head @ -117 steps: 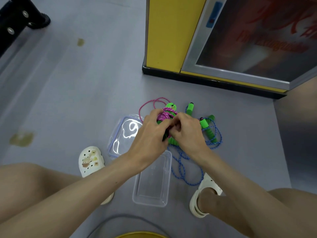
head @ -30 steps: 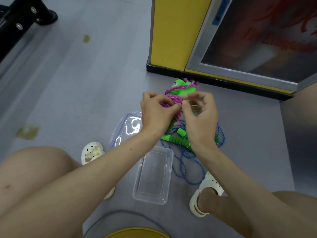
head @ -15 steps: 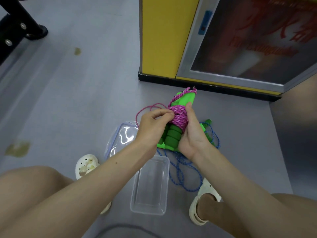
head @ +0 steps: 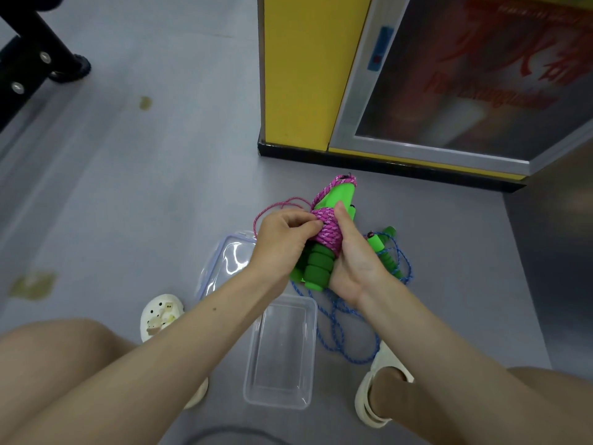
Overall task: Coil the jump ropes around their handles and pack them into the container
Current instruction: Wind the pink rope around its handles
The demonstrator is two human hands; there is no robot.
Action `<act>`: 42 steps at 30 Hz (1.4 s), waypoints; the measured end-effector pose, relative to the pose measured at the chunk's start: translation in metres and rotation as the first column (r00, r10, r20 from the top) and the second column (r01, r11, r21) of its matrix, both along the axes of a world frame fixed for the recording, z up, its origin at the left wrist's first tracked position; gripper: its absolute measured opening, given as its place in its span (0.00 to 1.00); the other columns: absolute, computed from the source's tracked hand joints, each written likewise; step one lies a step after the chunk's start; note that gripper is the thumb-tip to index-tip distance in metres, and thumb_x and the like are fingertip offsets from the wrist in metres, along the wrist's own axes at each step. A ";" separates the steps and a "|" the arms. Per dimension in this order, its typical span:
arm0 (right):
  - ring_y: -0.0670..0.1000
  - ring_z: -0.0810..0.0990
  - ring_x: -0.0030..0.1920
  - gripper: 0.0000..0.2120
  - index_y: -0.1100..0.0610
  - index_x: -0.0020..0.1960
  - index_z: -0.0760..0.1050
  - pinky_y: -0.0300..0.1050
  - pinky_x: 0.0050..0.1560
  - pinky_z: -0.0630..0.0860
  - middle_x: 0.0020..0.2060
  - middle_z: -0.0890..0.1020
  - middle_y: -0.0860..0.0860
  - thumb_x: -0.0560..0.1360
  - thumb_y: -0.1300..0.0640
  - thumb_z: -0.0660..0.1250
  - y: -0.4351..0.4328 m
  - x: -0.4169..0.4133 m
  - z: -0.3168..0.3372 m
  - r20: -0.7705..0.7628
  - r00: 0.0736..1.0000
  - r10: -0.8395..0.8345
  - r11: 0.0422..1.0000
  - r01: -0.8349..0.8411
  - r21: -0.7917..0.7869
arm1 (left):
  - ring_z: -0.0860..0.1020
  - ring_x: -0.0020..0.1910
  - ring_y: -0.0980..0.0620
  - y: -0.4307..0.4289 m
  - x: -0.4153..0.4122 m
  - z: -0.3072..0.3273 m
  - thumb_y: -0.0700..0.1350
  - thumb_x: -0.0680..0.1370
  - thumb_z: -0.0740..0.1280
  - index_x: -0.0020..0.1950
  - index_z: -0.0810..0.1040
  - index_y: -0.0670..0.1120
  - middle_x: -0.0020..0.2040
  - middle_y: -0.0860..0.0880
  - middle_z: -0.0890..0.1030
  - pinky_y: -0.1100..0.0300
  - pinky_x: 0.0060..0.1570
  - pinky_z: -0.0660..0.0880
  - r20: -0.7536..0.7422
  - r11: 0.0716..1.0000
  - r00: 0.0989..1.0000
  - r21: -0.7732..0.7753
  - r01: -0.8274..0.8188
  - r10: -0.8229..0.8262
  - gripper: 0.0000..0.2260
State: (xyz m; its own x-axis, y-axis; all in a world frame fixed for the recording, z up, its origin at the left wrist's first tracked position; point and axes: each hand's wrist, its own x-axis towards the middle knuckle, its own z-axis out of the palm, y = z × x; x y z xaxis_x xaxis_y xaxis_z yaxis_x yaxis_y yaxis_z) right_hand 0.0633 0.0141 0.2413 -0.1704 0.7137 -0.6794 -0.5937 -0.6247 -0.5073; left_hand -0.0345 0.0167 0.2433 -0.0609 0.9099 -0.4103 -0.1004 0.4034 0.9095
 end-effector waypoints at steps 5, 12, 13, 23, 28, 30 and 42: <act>0.60 0.81 0.54 0.21 0.59 0.56 0.78 0.57 0.49 0.80 0.53 0.82 0.61 0.78 0.42 0.60 0.002 0.000 -0.001 0.034 0.999 0.026 1.000 -0.027 0.014 | 0.80 0.31 0.56 0.002 -0.002 0.004 0.34 0.74 0.68 0.38 0.81 0.43 0.31 0.51 0.81 0.62 0.37 0.79 0.132 0.993 0.989 -0.106 -0.056 0.070 0.07; 0.63 0.78 0.60 0.24 0.60 0.64 0.73 0.64 0.59 0.74 0.58 0.80 0.63 0.77 0.43 0.62 0.002 -0.002 -0.006 0.061 0.998 0.027 0.999 -0.028 0.022 | 0.79 0.30 0.58 0.001 -0.006 0.005 0.33 0.74 0.69 0.39 0.80 0.41 0.33 0.49 0.81 0.68 0.32 0.76 0.122 0.994 0.992 -0.104 -0.030 0.042 0.05; 0.63 0.78 0.60 0.24 0.60 0.64 0.74 0.64 0.59 0.74 0.58 0.79 0.63 0.77 0.44 0.62 0.001 -0.003 -0.006 0.048 0.998 0.037 0.999 -0.038 0.028 | 0.79 0.30 0.57 0.002 -0.006 0.006 0.33 0.74 0.69 0.38 0.80 0.41 0.33 0.48 0.81 0.67 0.32 0.76 0.089 0.995 0.995 -0.097 -0.027 0.036 0.06; 0.55 0.77 0.40 0.18 0.52 0.58 0.73 0.54 0.43 0.78 0.42 0.79 0.56 0.72 0.68 0.67 -0.002 0.008 0.000 0.400 0.913 0.077 0.959 -0.178 0.221 | 0.74 0.21 0.63 0.004 -0.003 0.025 0.34 0.74 0.68 0.50 0.79 0.35 0.36 0.44 0.76 0.73 0.20 0.67 0.130 0.981 0.990 -0.192 -0.036 0.062 0.06; 0.46 0.79 0.46 0.34 0.46 0.67 0.64 0.41 0.49 0.78 0.50 0.80 0.51 0.69 0.69 0.70 -0.002 0.010 -0.005 0.648 0.762 0.008 0.901 -0.286 0.325 | 0.72 0.31 0.58 0.003 -0.005 0.013 0.37 0.72 0.69 0.35 0.75 0.43 0.33 0.49 0.74 0.71 0.28 0.69 -0.002 0.963 1.000 -0.270 -0.021 0.021 0.07; 0.46 0.80 0.48 0.36 0.47 0.68 0.64 0.37 0.48 0.77 0.52 0.80 0.51 0.67 0.71 0.71 -0.003 0.010 -0.006 0.673 0.739 0.001 0.880 -0.321 0.351 | 0.71 0.33 0.56 0.004 -0.007 0.011 0.38 0.72 0.69 0.34 0.75 0.45 0.32 0.51 0.75 0.65 0.34 0.66 0.017 0.940 1.000 -0.341 0.001 0.005 0.07; 0.51 0.80 0.48 0.40 0.43 0.64 0.66 0.49 0.47 0.80 0.50 0.78 0.51 0.62 0.74 0.73 0.004 0.031 0.002 0.781 0.615 0.109 0.794 -0.526 0.304 | 0.69 0.30 0.55 0.001 -0.014 0.010 0.37 0.71 0.64 0.29 0.70 0.47 0.29 0.51 0.73 0.63 0.31 0.61 0.066 0.845 0.984 -0.505 0.176 -0.166 0.12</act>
State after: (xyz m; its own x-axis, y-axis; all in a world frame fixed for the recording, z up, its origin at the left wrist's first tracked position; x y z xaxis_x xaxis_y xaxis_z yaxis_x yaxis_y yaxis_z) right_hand 0.0938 0.0179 0.2437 -0.0819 0.9545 -0.2868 0.2611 -0.2571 -0.9304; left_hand -0.0489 0.0179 0.2538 0.0887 0.5705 -0.8165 -0.0021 0.8198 0.5726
